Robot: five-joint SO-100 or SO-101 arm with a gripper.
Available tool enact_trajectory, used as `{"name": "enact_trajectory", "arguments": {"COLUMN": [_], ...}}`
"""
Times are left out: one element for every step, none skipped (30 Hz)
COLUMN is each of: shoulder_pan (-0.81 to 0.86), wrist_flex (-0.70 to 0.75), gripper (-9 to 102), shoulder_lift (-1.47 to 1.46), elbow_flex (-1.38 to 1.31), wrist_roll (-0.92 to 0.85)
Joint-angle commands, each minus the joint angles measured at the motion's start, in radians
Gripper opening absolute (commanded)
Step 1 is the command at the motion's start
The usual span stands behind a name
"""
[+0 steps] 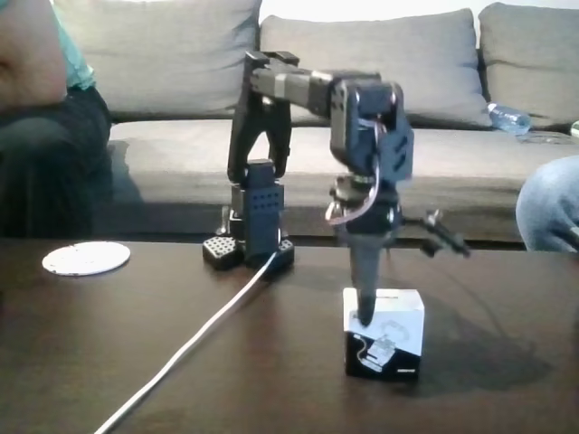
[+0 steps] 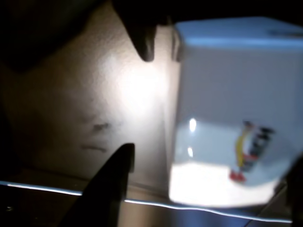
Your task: Grasp a servo box and put it on the zirlivani.
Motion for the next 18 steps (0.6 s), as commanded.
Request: {"name": "enact_trajectory", "arguments": {"shoulder_pan": [0.005, 0.002, 0.0, -0.003, -0.005, -0.005, -0.005, -0.005, -0.005, -0.005, -0.005, -0.005, -0.005, -0.005, -0.005, -0.005, -0.005, -0.005], "wrist_flex": [-0.008, -0.008, -0.009, -0.009, -0.014, -0.026, -0.038, -0.044, -0.048, -0.049, -0.049, -0.049, -0.049, -0.049, -0.049, -0.049, -0.049, -0.049], "gripper": [38, 38, 38, 38, 38, 38, 38, 38, 38, 38, 38, 38, 38, 36, 33, 29, 24, 18], "shoulder_lift": [-0.006, -0.009, -0.012, -0.012, -0.011, -0.008, -0.006, -0.005, -0.005, -0.006, -0.006, -0.006, -0.006, -0.006, -0.008, -0.009, -0.009, -0.009], "elbow_flex": [-0.044, -0.046, -0.046, -0.046, -0.046, -0.044, -0.041, -0.041, -0.044, -0.046, -0.046, -0.046, -0.046, -0.046, -0.046, -0.046, -0.046, -0.046], "wrist_roll": [0.003, 0.003, 0.003, 0.002, 0.002, 0.002, 0.0, 0.0, 0.0, 0.0, 0.0, 0.0, 0.0, 0.0, 0.002, 0.002, 0.002, 0.002]}}
